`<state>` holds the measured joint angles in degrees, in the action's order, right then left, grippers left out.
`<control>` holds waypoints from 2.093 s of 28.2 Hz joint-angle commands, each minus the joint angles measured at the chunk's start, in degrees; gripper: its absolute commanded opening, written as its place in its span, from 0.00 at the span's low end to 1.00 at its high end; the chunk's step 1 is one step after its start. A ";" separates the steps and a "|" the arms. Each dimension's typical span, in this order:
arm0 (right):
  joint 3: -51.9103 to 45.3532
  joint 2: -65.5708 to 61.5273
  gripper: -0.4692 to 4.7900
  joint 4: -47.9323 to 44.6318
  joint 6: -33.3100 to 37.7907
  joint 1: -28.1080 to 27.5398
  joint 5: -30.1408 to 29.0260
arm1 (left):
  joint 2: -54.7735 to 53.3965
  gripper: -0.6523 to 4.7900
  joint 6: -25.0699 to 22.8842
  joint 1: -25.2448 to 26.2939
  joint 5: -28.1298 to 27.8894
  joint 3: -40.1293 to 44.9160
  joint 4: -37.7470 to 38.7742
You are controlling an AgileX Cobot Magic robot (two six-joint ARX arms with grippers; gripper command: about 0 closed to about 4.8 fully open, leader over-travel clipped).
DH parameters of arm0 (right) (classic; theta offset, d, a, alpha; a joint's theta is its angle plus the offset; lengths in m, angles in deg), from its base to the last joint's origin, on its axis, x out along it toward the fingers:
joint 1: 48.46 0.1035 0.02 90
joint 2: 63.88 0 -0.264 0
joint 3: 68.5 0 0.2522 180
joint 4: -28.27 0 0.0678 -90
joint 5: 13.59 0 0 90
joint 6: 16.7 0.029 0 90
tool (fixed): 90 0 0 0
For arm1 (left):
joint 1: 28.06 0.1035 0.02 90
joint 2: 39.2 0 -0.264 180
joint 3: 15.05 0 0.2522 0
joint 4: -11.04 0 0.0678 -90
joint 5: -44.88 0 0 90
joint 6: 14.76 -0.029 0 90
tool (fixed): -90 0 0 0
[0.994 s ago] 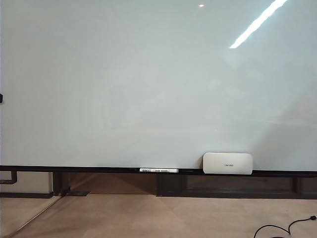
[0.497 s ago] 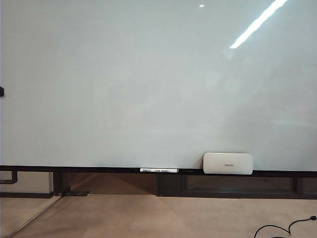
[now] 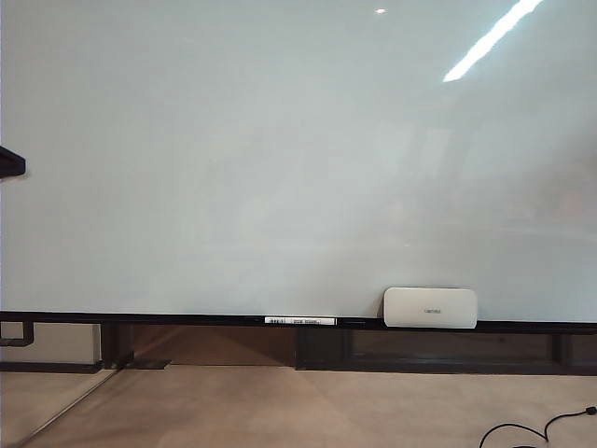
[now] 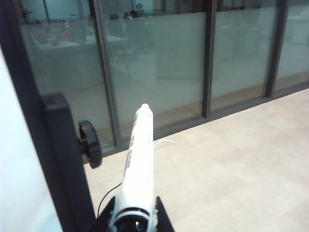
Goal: Reach to the right to find the marker pen, pick it up, and write the number 18 on the whiteboard.
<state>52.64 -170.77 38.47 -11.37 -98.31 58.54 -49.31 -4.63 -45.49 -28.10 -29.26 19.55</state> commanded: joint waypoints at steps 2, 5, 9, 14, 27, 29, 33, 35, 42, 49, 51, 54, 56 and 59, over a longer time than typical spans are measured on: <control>-0.02 4.92 0.09 2.49 2.25 -0.04 1.46 | 0.04 0.11 1.03 -0.04 2.78 -0.24 0.04; -0.02 8.44 0.09 4.85 2.91 -0.04 1.42 | 0.04 0.11 0.83 -0.04 3.15 -0.17 0.52; -0.02 13.60 0.09 9.88 3.56 0.39 1.42 | 0.04 0.11 0.85 -0.04 3.41 -0.15 0.57; -0.02 19.43 0.09 16.35 5.22 1.84 1.40 | 0.07 0.11 1.29 -0.04 3.19 -0.15 1.79; -0.24 28.81 0.09 28.04 3.96 17.75 -0.07 | 0.09 0.11 5.31 -0.04 5.09 -1.60 -1.81; -0.24 29.11 0.09 28.39 3.48 22.27 -2.62 | 0.09 0.11 5.27 -0.04 4.68 -2.56 -1.86; -0.24 28.59 0.09 28.35 -1.46 33.46 -4.44 | 0.09 0.11 4.90 -0.04 4.33 -3.85 -3.87; -0.24 27.87 0.09 28.20 -4.33 39.36 -3.82 | 0.09 0.11 4.87 -0.04 3.32 -3.85 -5.99; -0.26 23.76 0.09 27.10 -10.36 56.59 1.29 | 0.09 0.11 4.98 -0.04 3.34 -3.85 -8.55; -0.28 19.10 0.09 19.06 -11.52 66.10 6.16 | 0.09 0.11 4.90 -0.04 3.37 -4.11 -8.59; -0.33 18.38 0.09 17.07 -11.52 67.43 7.52 | 0.09 0.11 4.59 -0.04 3.26 -4.79 -8.61; -1.68 17.99 0.09 13.00 -11.52 69.59 7.91 | 0.09 0.11 1.42 -0.04 1.38 -6.71 -8.50; -4.11 18.14 0.09 8.35 -11.52 71.08 9.09 | 0.09 0.11 -1.31 -0.04 -0.79 -8.39 -8.11; -7.58 18.25 0.09 3.61 -11.21 72.59 11.93 | 0.07 0.11 -5.03 -0.04 -3.87 -12.52 -3.39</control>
<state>45.97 -152.78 45.38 -22.74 -26.29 68.53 -49.22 -6.55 -45.47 -30.05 -39.64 13.58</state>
